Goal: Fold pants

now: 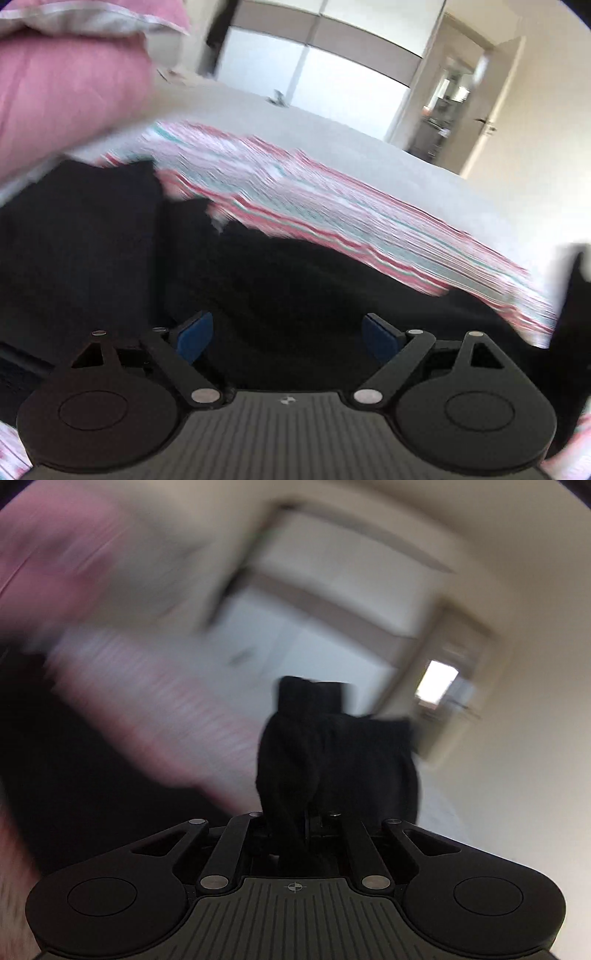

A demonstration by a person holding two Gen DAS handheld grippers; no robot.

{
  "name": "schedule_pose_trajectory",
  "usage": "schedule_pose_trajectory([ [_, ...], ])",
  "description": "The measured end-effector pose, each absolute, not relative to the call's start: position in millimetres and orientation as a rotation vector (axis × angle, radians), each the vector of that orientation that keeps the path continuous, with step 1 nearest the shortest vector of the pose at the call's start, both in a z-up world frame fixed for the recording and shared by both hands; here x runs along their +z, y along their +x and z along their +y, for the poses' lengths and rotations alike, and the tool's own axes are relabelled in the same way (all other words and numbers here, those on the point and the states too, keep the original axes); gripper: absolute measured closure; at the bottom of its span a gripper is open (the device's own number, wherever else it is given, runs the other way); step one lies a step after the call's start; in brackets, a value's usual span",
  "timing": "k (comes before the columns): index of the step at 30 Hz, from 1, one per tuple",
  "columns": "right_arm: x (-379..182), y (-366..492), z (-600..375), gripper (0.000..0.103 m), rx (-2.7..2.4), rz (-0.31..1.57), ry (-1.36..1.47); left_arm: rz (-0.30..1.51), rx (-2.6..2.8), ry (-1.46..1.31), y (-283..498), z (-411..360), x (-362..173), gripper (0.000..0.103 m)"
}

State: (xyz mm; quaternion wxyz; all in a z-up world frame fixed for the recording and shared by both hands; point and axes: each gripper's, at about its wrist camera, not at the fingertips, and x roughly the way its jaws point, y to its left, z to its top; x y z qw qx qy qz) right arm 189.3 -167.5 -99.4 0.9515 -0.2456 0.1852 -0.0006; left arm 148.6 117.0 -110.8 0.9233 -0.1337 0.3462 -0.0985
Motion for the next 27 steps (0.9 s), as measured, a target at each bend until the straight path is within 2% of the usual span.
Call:
schedule_pose_trajectory([
  [1,-118.2,200.4,-144.3,0.094,0.060,0.444,-0.555,0.727,-0.221,-0.285,147.1,112.8,-113.9,0.013],
  [4,-167.2,217.6,-106.9,0.081,0.208,0.633,-0.608,0.764,-0.262,-0.281,142.7,104.7,-118.9,0.013],
  [7,-170.9,198.0,-108.0,0.071,0.237,0.576,-0.574,0.774,-0.311,-0.267,142.9,102.5,-118.4,0.011],
  [8,-166.0,194.2,-118.4,0.057,0.281,0.585,-0.514,0.780,-0.320,-0.267,144.0,100.6,-118.1,0.011],
  [9,-160.1,190.2,-131.1,0.038,0.328,0.588,-0.441,0.788,-0.326,-0.274,146.2,96.3,-117.3,0.011],
  [10,-154.5,185.3,-144.6,0.032,0.368,0.584,-0.365,0.798,-0.339,-0.287,149.0,91.5,-116.2,0.011],
  [11,-148.1,181.5,-156.3,0.030,0.393,0.575,-0.305,0.806,-0.360,-0.300,149.8,84.3,-114.8,0.011],
  [16,-122.0,181.8,-217.9,0.030,0.402,0.502,0.005,0.854,-0.460,-0.303,154.4,36.5,-110.0,0.011],
  [18,-126.5,187.4,-225.9,0.035,0.366,0.515,0.043,0.874,-0.496,-0.291,155.7,14.2,-109.7,0.012],
  [19,-127.8,198.2,-225.4,0.038,0.347,0.540,0.030,0.879,-0.507,-0.273,156.8,2.5,-110.4,0.013],
  [21,-140.0,207.5,-217.6,0.061,0.355,0.600,-0.019,0.884,-0.504,-0.220,160.3,-15.6,-114.0,0.015],
  [23,-150.7,215.0,-201.0,0.074,0.377,0.644,-0.106,0.907,-0.487,-0.203,164.1,-25.2,-121.3,0.015],
  [25,-160.0,213.8,-189.3,0.080,0.371,0.650,-0.184,0.935,-0.478,-0.223,167.0,-28.5,-129.8,0.017],
  [27,-161.7,213.2,-189.7,0.092,0.361,0.648,-0.178,0.949,-0.471,-0.231,167.8,-30.0,-135.1,0.017],
])
